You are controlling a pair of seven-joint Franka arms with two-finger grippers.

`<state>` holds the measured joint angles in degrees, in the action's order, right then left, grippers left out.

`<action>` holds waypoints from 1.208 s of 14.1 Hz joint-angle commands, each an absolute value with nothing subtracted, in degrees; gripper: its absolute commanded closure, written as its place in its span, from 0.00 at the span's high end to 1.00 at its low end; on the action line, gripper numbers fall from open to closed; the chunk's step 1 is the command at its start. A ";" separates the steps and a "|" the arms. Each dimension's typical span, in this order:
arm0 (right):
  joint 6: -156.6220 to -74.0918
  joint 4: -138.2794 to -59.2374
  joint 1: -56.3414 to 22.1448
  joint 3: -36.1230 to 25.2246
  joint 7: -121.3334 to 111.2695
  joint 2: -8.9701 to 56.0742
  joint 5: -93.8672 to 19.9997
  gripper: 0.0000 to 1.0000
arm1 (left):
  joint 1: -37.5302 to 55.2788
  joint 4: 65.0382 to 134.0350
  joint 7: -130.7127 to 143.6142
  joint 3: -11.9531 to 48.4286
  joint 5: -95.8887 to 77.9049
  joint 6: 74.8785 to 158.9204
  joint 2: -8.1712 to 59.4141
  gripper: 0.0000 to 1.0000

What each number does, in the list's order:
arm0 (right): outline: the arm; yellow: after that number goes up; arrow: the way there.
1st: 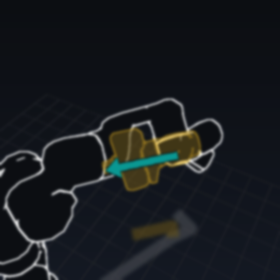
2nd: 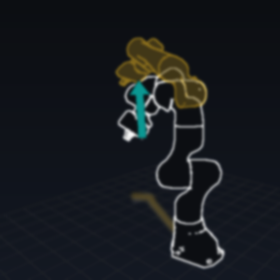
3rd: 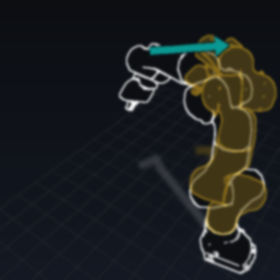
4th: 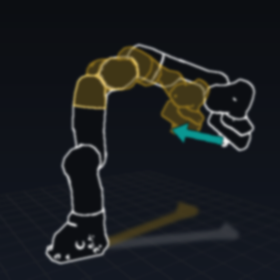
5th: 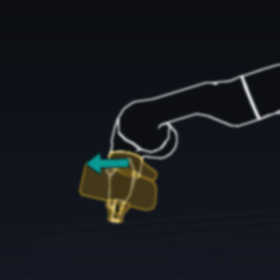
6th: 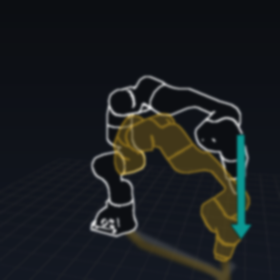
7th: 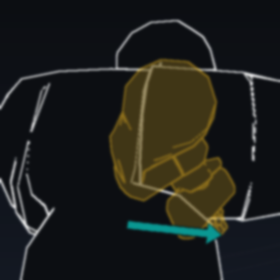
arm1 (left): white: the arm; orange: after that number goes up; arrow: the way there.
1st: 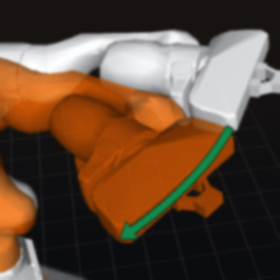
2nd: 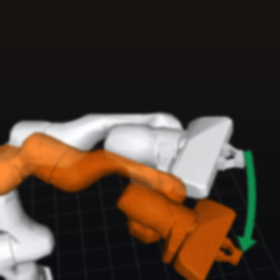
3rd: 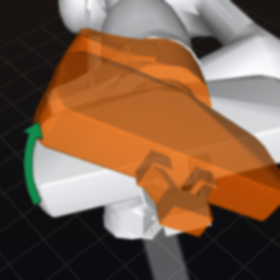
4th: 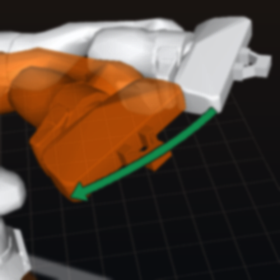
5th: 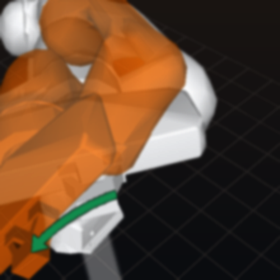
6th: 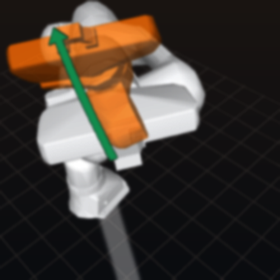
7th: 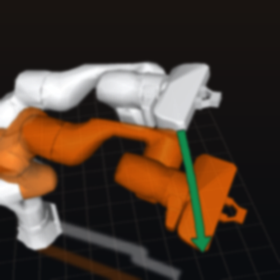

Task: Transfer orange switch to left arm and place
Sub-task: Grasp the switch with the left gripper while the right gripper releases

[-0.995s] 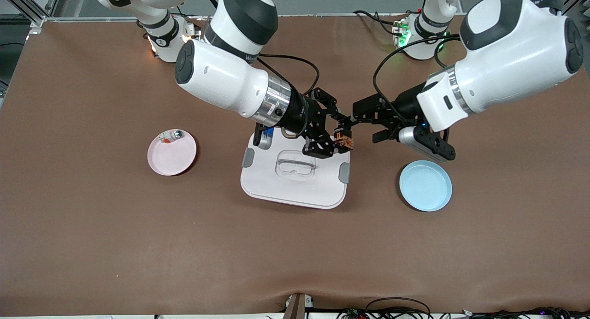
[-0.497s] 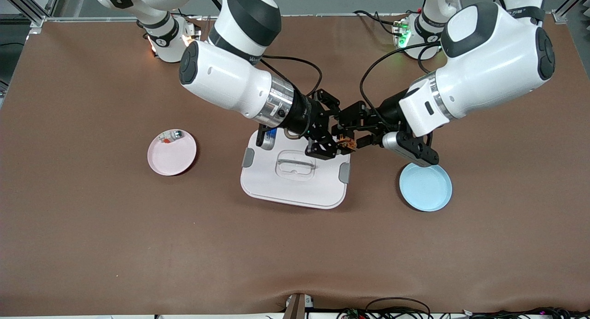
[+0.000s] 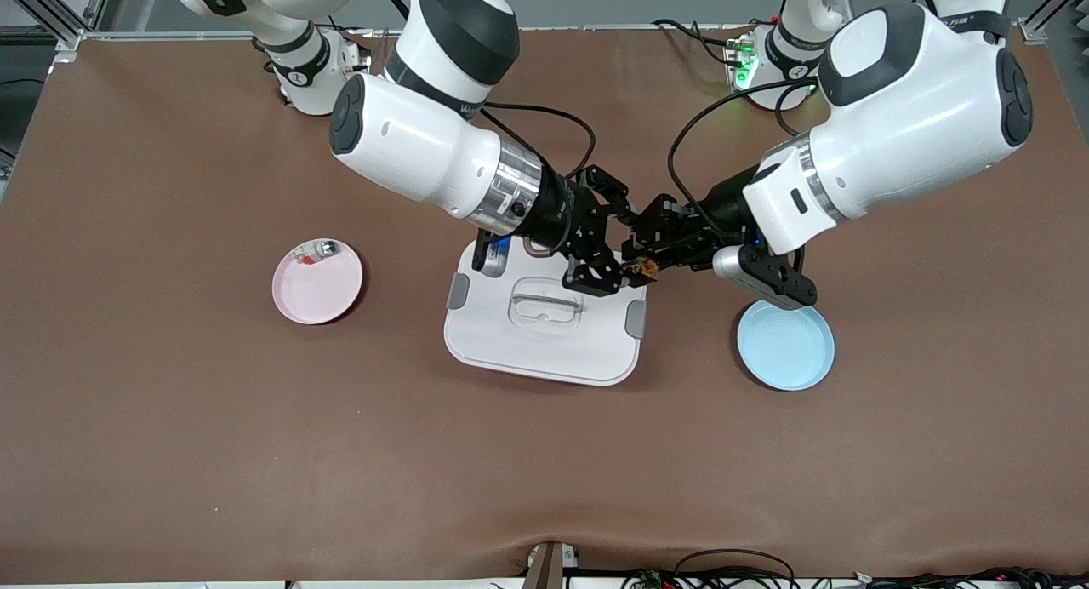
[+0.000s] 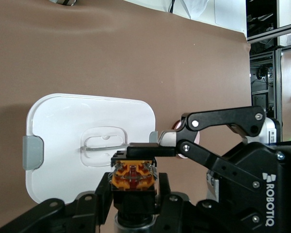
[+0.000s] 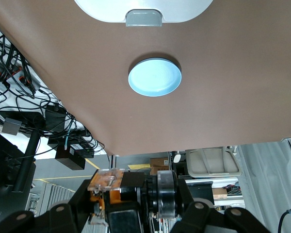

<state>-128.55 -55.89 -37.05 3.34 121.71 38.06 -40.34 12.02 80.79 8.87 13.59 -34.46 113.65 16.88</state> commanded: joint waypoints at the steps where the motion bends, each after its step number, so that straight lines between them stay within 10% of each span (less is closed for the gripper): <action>1: -128.50 -53.35 -37.35 3.43 122.87 39.37 -41.31 0.00 | 12.48 79.72 8.09 13.80 -32.09 113.73 17.49 0.18; 4: -128.50 -53.35 -37.27 3.52 123.40 39.37 -41.40 0.00 | 13.10 79.72 8.09 13.71 -31.82 113.73 17.40 0.00; 6: -128.50 -53.44 -37.27 3.43 123.49 39.29 -41.31 0.47 | 13.10 79.72 8.00 13.71 -30.60 113.64 17.31 0.00; 7: -128.41 -53.44 -37.27 3.43 123.57 39.29 -41.31 0.96 | 13.18 79.72 7.91 13.80 -28.50 113.56 17.31 0.00; 17: -117.72 -53.44 -32.44 3.43 118.06 38.85 -41.31 1.00 | 13.62 79.89 4.94 14.06 -20.48 110.32 17.31 0.00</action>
